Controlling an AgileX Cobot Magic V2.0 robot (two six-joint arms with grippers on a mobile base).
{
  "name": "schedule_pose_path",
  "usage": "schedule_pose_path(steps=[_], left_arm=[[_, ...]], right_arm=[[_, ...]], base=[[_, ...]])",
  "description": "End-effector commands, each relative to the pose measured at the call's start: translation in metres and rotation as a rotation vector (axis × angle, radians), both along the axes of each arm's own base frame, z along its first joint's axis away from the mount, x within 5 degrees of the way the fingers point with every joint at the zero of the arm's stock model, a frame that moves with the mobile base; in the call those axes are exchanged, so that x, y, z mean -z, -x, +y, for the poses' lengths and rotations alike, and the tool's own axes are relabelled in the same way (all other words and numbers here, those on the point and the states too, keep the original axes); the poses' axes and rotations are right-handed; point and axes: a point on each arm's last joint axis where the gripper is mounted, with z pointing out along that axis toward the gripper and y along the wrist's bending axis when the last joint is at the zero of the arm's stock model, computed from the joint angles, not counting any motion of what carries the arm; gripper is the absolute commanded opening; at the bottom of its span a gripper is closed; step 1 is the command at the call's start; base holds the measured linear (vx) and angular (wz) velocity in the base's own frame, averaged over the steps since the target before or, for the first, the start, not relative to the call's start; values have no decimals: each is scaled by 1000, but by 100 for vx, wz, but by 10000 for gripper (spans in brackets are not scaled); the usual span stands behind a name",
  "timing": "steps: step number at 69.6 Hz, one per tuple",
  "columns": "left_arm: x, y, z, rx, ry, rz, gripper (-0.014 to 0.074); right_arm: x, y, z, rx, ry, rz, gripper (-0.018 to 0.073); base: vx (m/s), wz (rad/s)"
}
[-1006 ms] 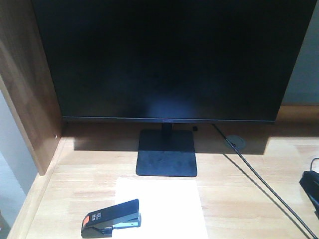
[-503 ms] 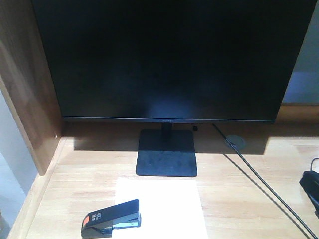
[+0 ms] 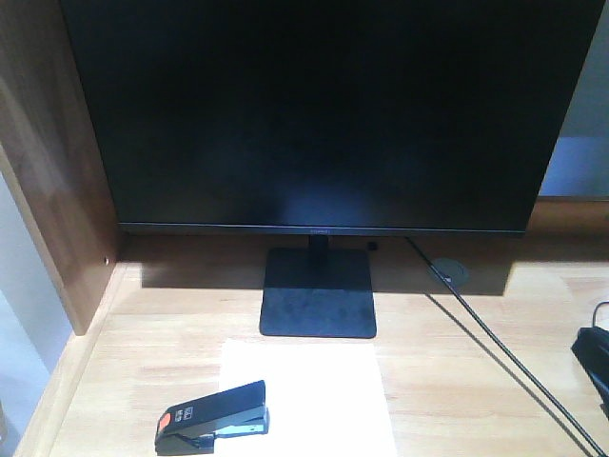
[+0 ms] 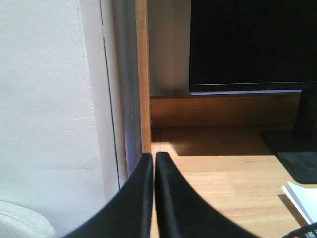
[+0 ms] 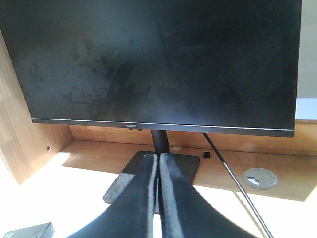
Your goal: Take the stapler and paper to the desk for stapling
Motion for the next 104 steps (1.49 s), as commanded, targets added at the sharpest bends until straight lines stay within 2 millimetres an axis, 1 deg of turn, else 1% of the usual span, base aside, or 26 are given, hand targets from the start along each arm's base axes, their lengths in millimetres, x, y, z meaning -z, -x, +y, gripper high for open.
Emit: schedule_pose_path(steps=[1, 33, 47, 58, 63, 64, 67, 73, 74, 83, 104], left_arm=[[2, 0, 0, -5, 20, -63, -6], [2, 0, 0, -5, 20, -63, -6], [2, 0, 0, -5, 20, -63, -6], [2, 0, 0, -5, 20, -63, -6], [2, 0, 0, -5, 20, -63, -6], [2, 0, 0, -5, 20, -63, -6], [2, 0, 0, -5, 20, -63, -6], [2, 0, 0, -5, 20, -63, -6], [2, 0, 0, -5, 20, -63, -6], [2, 0, 0, -5, 20, -63, -6], [2, 0, 0, -5, 20, -63, -6]], right_arm=[[-9, -1, -2, 24, 27, -33, -5], [-9, -1, -2, 24, 27, -33, -5], [-11, -3, -7, 86, 15, -48, -5], [-14, -4, -9, 106, 67, -100, -5], [-15, -4, -11, 127, 50, -107, -5], [-15, -4, -12, 131, 73, -114, -5], [-15, -4, -13, 153, 50, -103, -5], [-11, -5, -17, 192, 76, -66, -5], [-10, -5, -18, 197, 57, -52, -5], [-4, -5, -18, 199, 91, 7, -5], [-8, -5, -18, 191, 132, -46, -5]], base=[[0, 0], [0, 0], [0, 0], [0, 0], [0, 0], [0, 0], [0, 0], [0, 0], [0, 0], [0, 0], [0, 0]])
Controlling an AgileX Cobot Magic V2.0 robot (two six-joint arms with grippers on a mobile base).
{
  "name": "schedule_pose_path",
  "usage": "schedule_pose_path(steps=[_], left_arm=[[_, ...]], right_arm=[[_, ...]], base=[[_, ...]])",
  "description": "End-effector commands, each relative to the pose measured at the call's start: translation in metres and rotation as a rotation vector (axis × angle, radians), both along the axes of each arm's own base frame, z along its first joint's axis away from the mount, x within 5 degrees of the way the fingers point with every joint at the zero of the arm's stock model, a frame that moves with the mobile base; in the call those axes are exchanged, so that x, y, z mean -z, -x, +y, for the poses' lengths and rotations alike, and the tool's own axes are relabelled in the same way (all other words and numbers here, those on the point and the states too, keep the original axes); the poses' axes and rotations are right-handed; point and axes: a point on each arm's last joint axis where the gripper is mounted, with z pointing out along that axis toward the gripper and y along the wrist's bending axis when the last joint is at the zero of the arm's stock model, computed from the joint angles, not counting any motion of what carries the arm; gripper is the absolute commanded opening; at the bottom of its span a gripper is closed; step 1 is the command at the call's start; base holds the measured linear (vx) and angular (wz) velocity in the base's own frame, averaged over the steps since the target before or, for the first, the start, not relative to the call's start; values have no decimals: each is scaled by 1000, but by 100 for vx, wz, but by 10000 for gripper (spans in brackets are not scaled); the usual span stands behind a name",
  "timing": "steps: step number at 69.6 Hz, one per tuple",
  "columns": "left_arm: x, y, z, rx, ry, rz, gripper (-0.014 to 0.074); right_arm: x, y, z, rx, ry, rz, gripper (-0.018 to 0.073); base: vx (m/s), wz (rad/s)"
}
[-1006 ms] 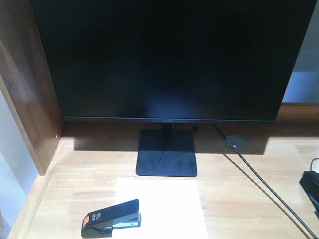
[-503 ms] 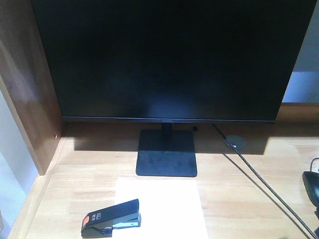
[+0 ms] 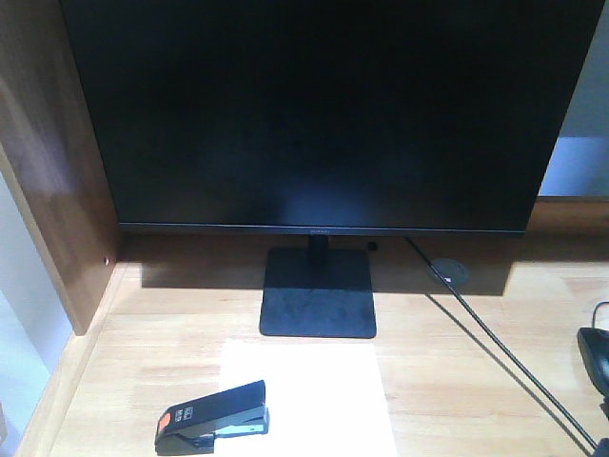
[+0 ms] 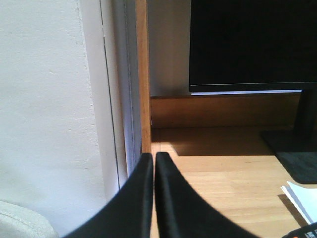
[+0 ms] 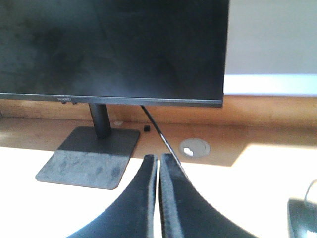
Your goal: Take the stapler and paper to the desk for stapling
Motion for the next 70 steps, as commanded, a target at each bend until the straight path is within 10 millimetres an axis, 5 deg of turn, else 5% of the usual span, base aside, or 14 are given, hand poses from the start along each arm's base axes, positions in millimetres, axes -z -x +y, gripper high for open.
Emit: schedule_pose_path(steps=[1, 19, 53, 70], left_arm=[[2, 0, 0, -5, 19, -63, -6], [2, 0, 0, -5, 19, -63, -6], [2, 0, 0, -5, 19, -63, -6], [2, 0, 0, -5, 19, -62, -6]], right_arm=[[-17, -2, -1, 6, 12, -114, -5], [-8, 5, -14, 143, 26, -85, -5], [65, 31, -16, 171, 42, -114, -5], [66, 34, -15, 168, 39, -130, -5]], base=[[0, 0], [0, 0], [0, 0], [0, 0]])
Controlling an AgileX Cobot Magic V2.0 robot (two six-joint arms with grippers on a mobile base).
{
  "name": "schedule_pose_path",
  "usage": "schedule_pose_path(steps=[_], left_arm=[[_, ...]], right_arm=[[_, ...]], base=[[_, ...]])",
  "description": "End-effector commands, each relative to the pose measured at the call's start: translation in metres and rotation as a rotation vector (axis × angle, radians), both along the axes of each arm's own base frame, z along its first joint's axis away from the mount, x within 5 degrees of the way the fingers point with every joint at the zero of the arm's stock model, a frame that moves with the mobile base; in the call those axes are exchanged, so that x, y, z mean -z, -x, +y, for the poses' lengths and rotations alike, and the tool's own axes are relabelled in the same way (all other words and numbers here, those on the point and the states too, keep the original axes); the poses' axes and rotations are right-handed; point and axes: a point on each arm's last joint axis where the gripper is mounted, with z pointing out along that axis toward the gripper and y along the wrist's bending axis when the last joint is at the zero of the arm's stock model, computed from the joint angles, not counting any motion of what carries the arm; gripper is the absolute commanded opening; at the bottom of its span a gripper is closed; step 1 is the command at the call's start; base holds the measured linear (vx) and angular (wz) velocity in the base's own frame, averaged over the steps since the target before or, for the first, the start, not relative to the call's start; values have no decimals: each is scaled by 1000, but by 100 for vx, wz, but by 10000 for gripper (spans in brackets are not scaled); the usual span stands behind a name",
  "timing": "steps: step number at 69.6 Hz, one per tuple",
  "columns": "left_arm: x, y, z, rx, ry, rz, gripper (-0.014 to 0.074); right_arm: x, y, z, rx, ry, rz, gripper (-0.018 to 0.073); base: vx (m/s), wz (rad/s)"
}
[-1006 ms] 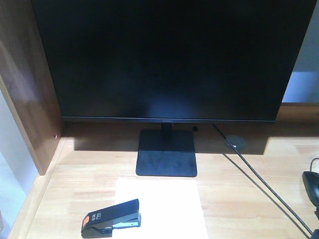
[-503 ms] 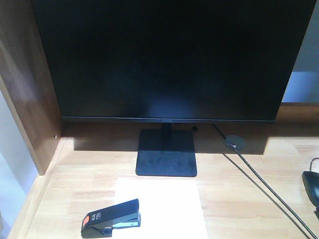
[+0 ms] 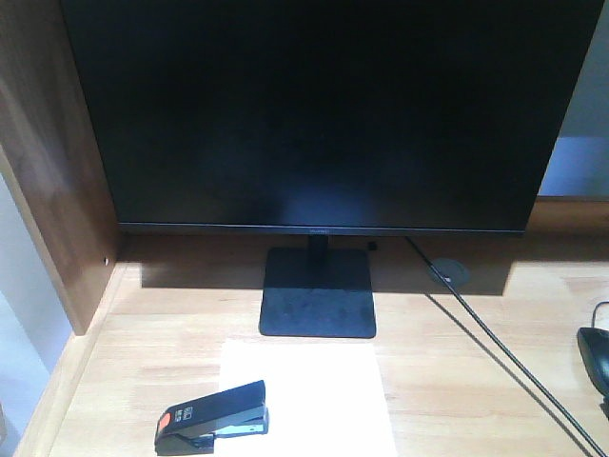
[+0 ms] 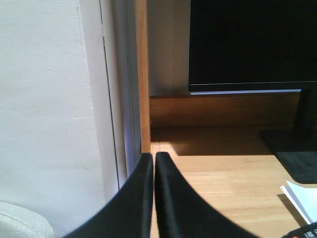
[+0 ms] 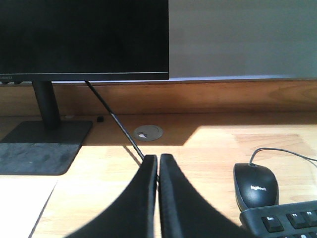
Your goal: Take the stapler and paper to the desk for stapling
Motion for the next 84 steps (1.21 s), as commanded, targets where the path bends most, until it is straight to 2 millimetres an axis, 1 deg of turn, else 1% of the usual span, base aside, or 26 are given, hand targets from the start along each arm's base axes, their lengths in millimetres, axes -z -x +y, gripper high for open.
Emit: schedule_pose_path(steps=[1, 21, 31, 84], left_arm=[[2, 0, 0, -5, 19, -61, -6], [2, 0, 0, -5, 19, -61, -6], [2, 0, 0, -5, 19, -61, -6], [2, 0, 0, -5, 19, -61, -6]], right_arm=[[-3, 0, 0, 2, 13, -70, -5], [-3, 0, 0, 2, 11, -71, -5], [-3, 0, 0, 2, -20, -70, -5], [-3, 0, 0, 2, -20, -71, -5]], base=[[0, 0], [0, 0], [0, 0], [0, 0]])
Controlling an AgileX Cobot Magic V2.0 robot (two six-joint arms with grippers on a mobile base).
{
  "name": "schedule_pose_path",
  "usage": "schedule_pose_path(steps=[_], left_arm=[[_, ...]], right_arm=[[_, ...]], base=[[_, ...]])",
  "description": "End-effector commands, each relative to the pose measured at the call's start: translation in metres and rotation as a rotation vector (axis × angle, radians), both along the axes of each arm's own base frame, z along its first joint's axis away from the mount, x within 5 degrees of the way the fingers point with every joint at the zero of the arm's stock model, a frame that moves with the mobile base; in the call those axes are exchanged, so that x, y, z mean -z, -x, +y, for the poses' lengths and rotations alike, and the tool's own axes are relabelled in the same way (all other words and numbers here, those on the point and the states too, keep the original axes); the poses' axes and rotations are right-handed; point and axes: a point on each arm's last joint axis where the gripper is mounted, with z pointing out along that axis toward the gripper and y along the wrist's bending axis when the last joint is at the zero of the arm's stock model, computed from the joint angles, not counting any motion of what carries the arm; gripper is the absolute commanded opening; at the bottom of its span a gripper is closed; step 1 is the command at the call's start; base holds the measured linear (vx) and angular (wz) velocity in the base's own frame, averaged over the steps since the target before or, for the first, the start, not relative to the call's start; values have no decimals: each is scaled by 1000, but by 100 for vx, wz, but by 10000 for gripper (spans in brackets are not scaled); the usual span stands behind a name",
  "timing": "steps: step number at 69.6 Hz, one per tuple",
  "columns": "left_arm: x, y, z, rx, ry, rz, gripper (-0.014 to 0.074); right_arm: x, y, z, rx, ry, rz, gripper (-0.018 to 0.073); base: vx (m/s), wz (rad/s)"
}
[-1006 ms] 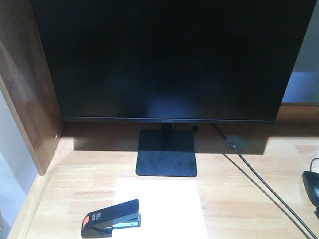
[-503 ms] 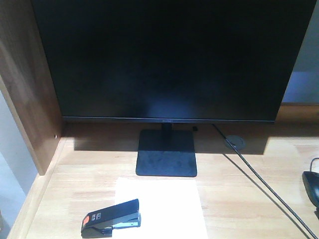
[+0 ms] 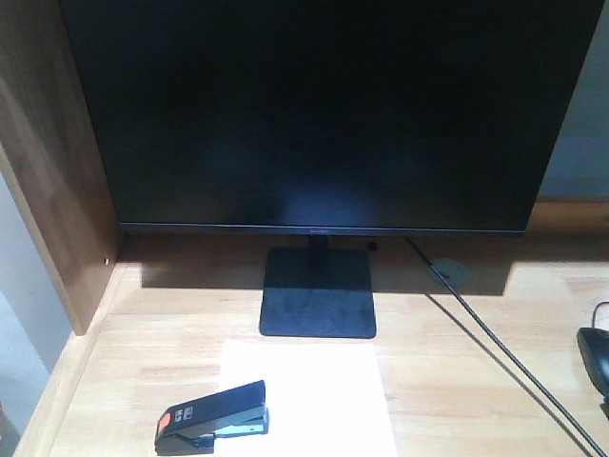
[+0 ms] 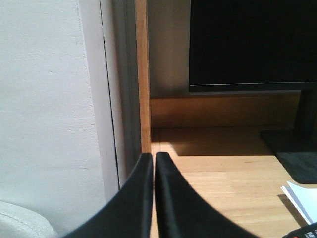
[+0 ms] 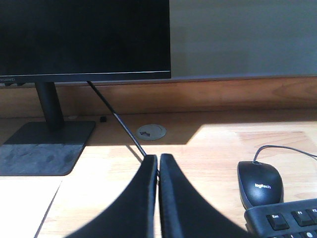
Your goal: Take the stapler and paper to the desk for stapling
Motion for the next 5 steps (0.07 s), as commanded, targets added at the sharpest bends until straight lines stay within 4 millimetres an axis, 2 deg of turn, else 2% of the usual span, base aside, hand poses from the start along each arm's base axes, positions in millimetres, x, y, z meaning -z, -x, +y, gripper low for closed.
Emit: schedule_pose_path(steps=[1, 5], left_arm=[[2, 0, 0, -5, 19, -61, -6], [2, 0, 0, -5, 19, -61, -6]], right_arm=[[-3, 0, 0, 5, 2, -73, -5], [-3, 0, 0, 5, 2, -73, -5]], base=[[0, 0], [0, 0]])
